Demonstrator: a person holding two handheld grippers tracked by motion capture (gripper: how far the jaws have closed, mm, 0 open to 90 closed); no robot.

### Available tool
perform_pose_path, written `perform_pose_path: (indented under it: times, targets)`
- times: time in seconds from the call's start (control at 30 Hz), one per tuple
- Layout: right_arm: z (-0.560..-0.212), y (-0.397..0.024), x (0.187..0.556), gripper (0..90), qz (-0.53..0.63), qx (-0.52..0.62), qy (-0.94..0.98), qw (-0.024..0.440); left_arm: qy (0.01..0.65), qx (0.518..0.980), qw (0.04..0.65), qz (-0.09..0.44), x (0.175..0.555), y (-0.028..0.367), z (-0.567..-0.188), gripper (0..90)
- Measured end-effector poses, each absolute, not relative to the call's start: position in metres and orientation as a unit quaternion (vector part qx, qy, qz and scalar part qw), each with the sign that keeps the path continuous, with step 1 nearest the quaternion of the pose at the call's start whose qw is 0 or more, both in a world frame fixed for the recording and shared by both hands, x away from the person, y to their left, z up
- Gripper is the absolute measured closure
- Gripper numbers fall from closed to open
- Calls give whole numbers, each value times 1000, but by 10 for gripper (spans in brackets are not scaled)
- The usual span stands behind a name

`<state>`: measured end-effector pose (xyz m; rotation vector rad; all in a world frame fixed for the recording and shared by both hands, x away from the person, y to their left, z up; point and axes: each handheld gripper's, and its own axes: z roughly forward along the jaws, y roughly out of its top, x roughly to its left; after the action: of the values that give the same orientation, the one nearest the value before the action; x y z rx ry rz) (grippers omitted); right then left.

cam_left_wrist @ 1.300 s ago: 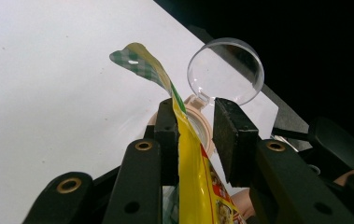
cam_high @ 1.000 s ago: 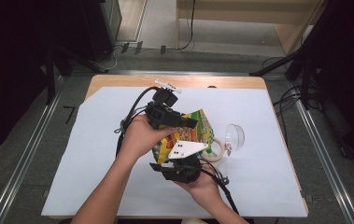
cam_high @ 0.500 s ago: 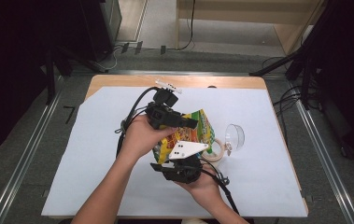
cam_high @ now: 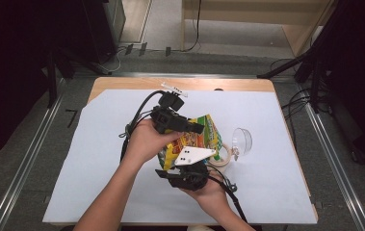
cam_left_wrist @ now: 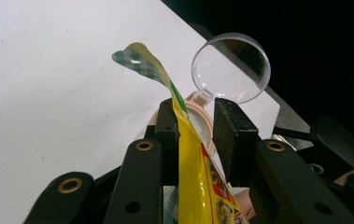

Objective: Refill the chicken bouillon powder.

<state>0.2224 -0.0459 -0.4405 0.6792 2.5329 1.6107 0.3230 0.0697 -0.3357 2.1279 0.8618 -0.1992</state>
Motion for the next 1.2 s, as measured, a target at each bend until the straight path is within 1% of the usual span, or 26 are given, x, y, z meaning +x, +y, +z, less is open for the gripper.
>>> perform_pose_path:
  times: [0.43,0.67,1.2]
  targets:
    - [-441,-49,220,710,524,226,821,29,336,846,408,-78,320,66,-336,722]
    - [-437,-48,218,709,526,224,820,21,344,841,408,-94,323,69,-336,722]
    - [-437,-48,217,706,523,228,821,15,350,839,404,-103,326,70,-339,714]
